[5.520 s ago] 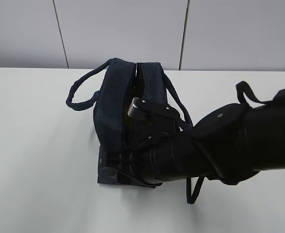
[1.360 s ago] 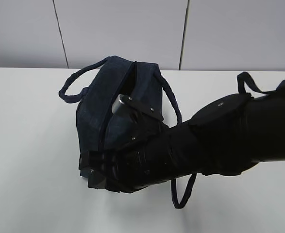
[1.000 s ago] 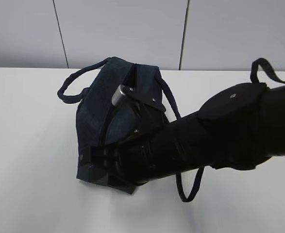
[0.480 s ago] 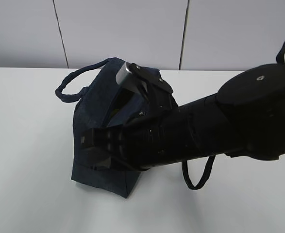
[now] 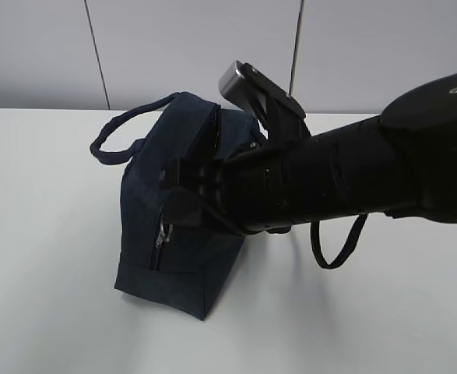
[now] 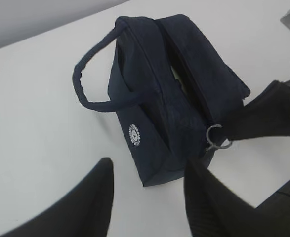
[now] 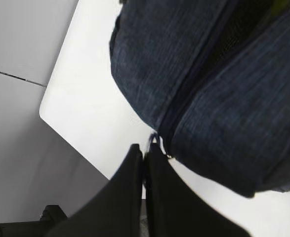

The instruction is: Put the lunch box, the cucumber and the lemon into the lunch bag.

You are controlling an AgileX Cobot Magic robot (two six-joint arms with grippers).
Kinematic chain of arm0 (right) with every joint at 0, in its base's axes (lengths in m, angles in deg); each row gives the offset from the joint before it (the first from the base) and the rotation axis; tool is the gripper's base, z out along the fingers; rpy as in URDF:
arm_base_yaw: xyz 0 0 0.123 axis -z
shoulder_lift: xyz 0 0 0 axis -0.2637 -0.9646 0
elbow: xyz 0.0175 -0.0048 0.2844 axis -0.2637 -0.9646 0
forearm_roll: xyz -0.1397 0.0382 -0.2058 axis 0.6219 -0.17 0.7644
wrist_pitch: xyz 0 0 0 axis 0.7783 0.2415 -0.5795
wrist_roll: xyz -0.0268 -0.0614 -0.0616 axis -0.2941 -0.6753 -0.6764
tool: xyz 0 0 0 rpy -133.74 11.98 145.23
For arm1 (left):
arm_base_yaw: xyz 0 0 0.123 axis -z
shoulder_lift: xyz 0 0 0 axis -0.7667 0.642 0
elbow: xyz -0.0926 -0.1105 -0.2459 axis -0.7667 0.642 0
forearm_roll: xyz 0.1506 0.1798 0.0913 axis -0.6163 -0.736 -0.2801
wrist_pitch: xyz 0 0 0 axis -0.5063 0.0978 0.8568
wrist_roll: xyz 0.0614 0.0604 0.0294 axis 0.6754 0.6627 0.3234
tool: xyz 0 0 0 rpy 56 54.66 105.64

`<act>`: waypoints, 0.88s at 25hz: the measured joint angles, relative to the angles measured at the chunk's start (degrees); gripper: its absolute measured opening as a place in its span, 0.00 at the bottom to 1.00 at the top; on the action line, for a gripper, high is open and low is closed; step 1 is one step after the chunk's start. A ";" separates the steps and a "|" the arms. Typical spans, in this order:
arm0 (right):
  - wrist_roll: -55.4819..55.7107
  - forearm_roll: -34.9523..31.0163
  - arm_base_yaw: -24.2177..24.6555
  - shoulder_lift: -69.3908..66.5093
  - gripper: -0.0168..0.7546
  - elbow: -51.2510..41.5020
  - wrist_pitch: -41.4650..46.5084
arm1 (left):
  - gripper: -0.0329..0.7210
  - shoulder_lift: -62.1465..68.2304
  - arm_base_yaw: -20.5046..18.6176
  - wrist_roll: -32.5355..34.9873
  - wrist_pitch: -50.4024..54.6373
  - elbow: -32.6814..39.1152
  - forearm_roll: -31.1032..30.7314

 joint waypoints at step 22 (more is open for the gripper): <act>-2.68 2.35 0.10 1.04 0.02 1.42 2.35 | 0.47 0.00 0.00 0.00 -4.96 5.72 1.17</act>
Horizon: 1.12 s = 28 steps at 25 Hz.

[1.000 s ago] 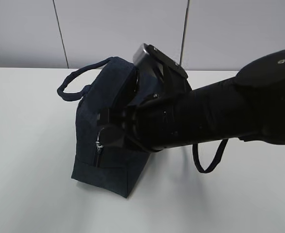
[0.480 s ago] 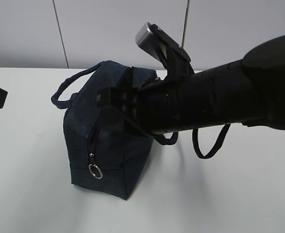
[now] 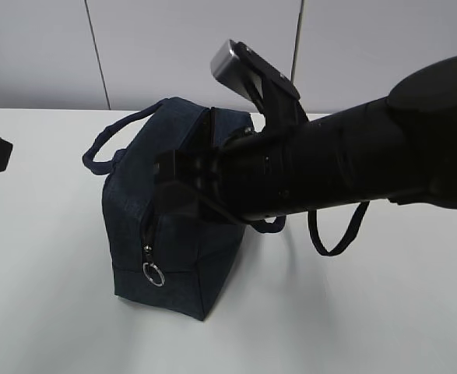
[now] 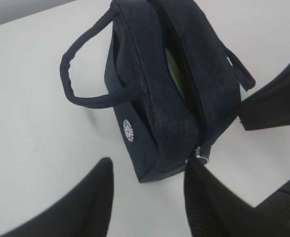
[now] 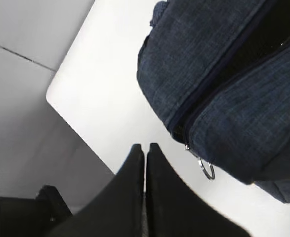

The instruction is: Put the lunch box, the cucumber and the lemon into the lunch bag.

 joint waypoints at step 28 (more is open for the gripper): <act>-11.26 -5.07 0.08 -15.34 0.53 0.64 4.27 | 0.47 0.00 0.00 0.00 0.10 0.00 0.15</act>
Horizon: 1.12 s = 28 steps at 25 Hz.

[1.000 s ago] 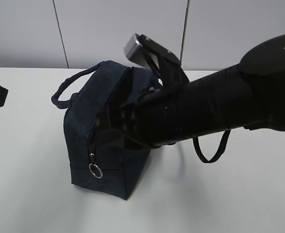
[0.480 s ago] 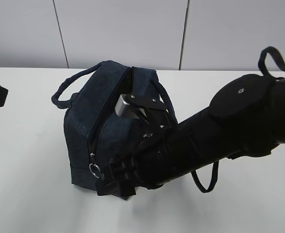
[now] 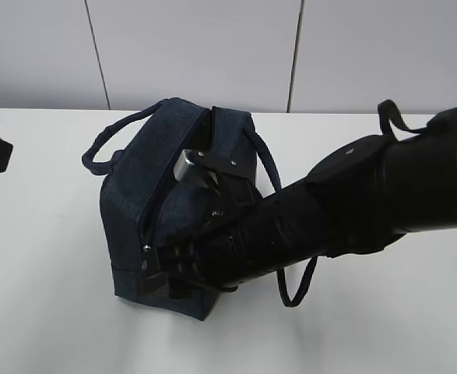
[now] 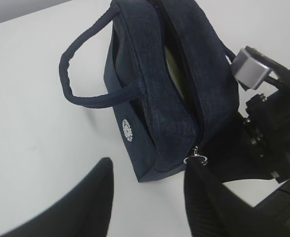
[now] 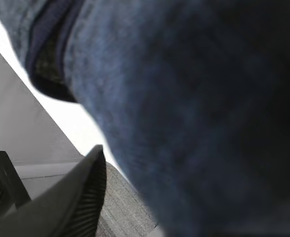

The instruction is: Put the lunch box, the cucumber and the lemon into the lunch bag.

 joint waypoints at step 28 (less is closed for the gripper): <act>-15.55 -18.29 -0.10 -3.95 0.31 0.58 3.63 | 0.47 0.00 0.00 -0.04 0.97 0.00 0.00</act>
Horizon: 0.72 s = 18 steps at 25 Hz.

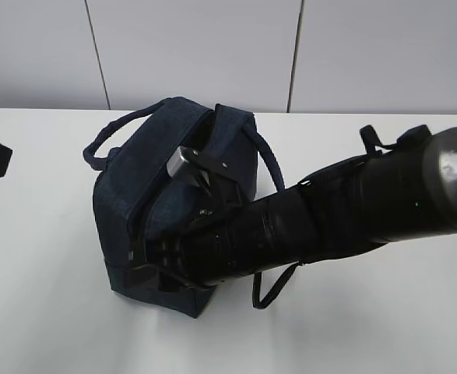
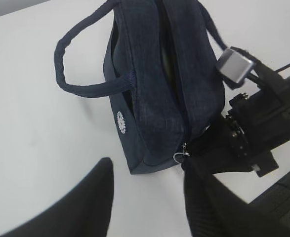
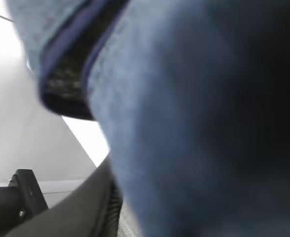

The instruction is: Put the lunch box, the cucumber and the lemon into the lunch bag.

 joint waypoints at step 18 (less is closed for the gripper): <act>-0.32 -0.47 -0.12 -1.82 0.31 3.78 -2.97 | 0.47 0.00 0.00 0.00 1.67 0.00 -0.32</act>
